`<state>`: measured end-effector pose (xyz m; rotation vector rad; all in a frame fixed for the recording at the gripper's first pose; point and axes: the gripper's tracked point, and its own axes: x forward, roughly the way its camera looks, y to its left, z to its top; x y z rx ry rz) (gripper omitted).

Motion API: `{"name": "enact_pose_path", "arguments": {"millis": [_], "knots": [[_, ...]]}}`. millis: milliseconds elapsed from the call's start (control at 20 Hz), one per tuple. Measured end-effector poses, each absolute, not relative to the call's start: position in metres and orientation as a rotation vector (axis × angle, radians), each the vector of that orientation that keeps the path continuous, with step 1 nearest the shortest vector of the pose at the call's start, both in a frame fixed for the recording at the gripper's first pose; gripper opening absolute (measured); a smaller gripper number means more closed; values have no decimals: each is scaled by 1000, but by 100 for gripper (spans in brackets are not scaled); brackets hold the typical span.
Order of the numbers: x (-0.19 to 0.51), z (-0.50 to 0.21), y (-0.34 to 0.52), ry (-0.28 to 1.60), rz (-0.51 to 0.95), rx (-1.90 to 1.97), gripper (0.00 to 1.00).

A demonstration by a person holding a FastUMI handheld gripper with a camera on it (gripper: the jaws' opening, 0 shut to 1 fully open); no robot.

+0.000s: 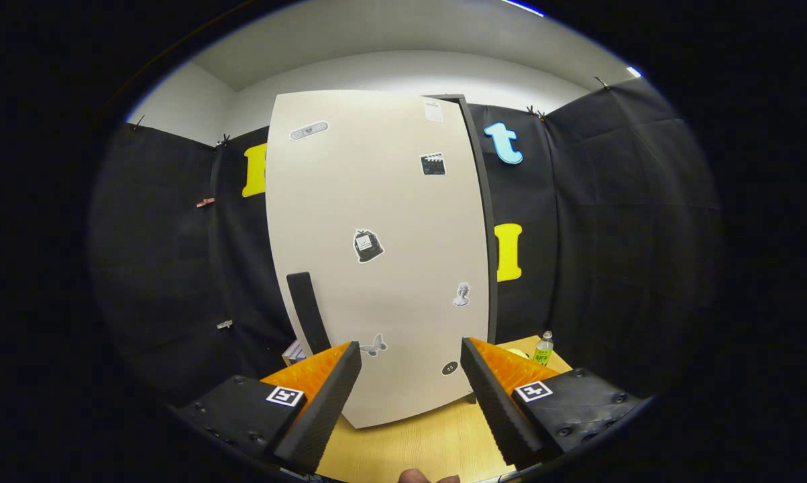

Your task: Open the shoe cabinet door, grab the shoes and put them into the shoe cabinet, then close the shoe cabinet door.

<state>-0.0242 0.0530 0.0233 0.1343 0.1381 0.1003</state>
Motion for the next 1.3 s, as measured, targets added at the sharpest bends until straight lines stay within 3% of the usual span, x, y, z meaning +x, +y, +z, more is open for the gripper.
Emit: {"name": "enact_pose_path", "arguments": {"millis": [1300], "knots": [[-30,27,56,112,106,105,98]]}}
